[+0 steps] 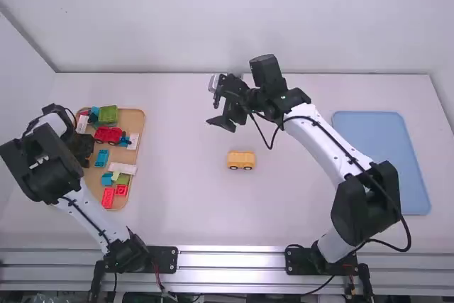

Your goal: Assemble lego blocks to make yellow taxi

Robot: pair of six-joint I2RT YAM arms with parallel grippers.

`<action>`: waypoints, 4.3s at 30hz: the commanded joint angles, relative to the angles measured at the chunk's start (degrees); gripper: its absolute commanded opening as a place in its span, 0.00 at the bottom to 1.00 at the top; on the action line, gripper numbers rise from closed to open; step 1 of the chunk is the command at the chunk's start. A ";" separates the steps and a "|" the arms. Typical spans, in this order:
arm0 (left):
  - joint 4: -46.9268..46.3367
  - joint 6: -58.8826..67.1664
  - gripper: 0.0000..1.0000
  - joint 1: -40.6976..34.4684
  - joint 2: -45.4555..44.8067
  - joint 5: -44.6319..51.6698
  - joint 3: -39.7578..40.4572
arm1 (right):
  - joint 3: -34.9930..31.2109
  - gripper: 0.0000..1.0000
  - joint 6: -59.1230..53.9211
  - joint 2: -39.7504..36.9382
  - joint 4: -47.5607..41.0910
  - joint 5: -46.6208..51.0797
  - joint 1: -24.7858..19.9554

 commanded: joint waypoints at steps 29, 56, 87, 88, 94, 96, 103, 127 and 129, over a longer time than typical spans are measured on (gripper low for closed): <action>0.92 14.03 0.45 0.37 0.31 -6.62 -0.76 | 1.38 0.99 -3.28 -0.98 -2.60 0.94 -0.22; 5.01 15.76 0.28 0.52 0.26 -6.25 -3.30 | 1.38 0.98 -3.26 -0.98 -2.78 0.96 -0.96; 46.03 60.52 0.02 -29.99 -67.30 58.58 -49.33 | -17.68 0.99 16.35 -0.98 27.61 -29.14 -7.76; 47.01 61.83 0.02 -33.14 -67.01 58.58 -49.46 | -18.21 0.99 16.22 -0.98 28.30 -31.78 -7.76; 56.04 65.02 0.02 -47.23 -61.02 57.35 -49.48 | -19.06 0.99 13.42 -0.98 28.57 -45.46 -7.98; 60.28 63.73 0.02 -49.13 -57.86 57.31 -49.48 | -19.23 0.99 13.46 -0.98 29.00 -49.09 -8.04; 75.58 59.80 0.02 -50.05 -46.80 63.54 -49.48 | -19.23 0.81 13.68 -0.98 28.61 -49.55 -8.09; 88.74 52.57 0.99 -49.96 -38.88 63.10 -49.48 | -19.19 0.13 18.95 -1.53 29.18 -25.27 -8.74; 84.63 52.59 0.99 -49.18 -38.88 58.23 -49.46 | -19.19 0.13 20.33 -2.34 27.30 -16.70 -9.51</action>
